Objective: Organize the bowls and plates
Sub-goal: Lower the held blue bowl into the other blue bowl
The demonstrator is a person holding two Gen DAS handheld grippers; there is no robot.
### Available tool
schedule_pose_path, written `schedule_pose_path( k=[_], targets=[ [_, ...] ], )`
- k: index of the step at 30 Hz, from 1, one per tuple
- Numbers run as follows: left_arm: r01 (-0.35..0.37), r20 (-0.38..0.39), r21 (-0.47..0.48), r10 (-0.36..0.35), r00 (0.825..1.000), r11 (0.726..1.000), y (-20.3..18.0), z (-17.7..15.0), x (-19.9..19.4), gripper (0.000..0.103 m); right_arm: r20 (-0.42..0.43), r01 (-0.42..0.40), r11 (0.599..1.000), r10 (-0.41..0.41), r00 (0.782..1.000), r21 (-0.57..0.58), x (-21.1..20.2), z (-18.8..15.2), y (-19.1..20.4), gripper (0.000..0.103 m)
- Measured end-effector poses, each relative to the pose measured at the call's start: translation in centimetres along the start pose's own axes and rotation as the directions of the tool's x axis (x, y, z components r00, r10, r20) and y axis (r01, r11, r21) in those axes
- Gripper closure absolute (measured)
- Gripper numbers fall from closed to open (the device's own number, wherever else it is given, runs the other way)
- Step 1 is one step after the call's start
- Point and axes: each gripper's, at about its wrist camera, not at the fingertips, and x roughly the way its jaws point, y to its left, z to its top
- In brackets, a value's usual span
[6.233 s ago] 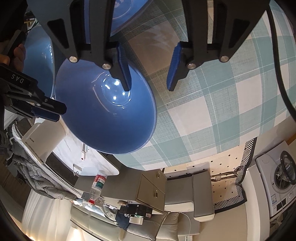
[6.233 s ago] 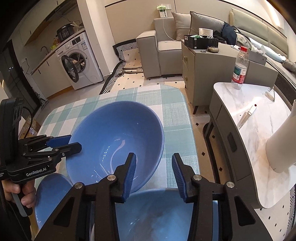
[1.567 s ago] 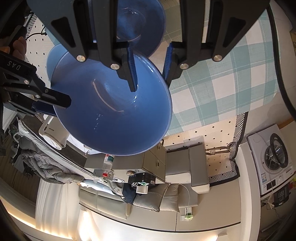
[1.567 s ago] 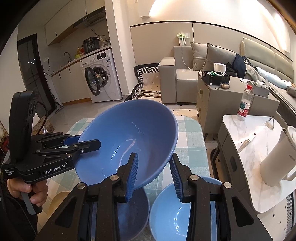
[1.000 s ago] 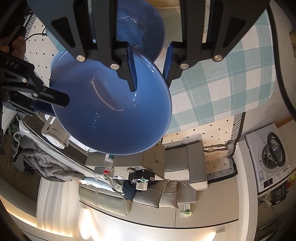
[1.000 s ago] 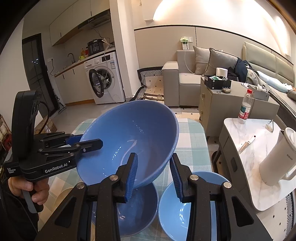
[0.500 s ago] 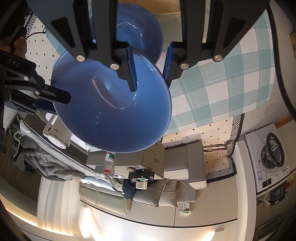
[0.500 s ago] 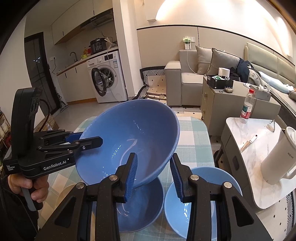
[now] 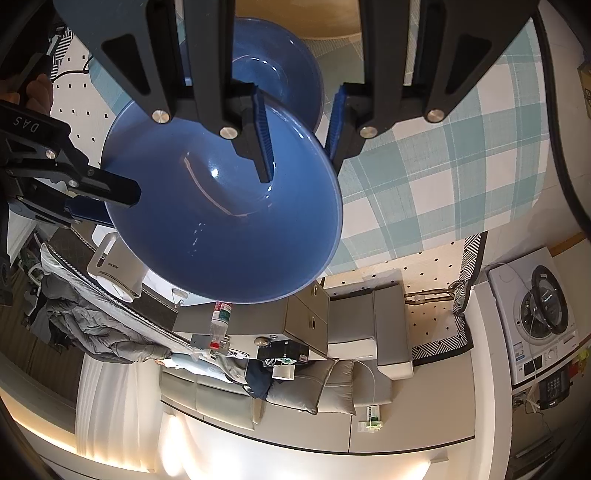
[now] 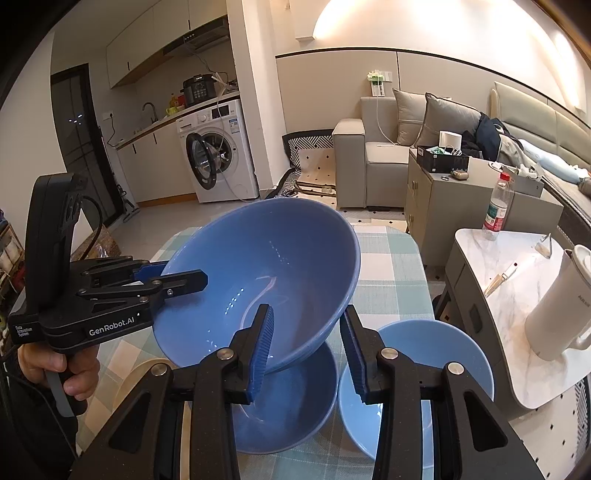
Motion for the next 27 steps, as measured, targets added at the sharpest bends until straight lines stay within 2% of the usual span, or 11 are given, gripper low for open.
schedule_pose_path(
  k=[27],
  targets=[
    [-0.002,-0.028,0.001,0.002,1.000,1.000,0.1,-2.6,-0.2,0.078,-0.033,-0.029,1.000,0.029,0.999,0.008,0.8,-2.4,0.3,0.065]
  ],
)
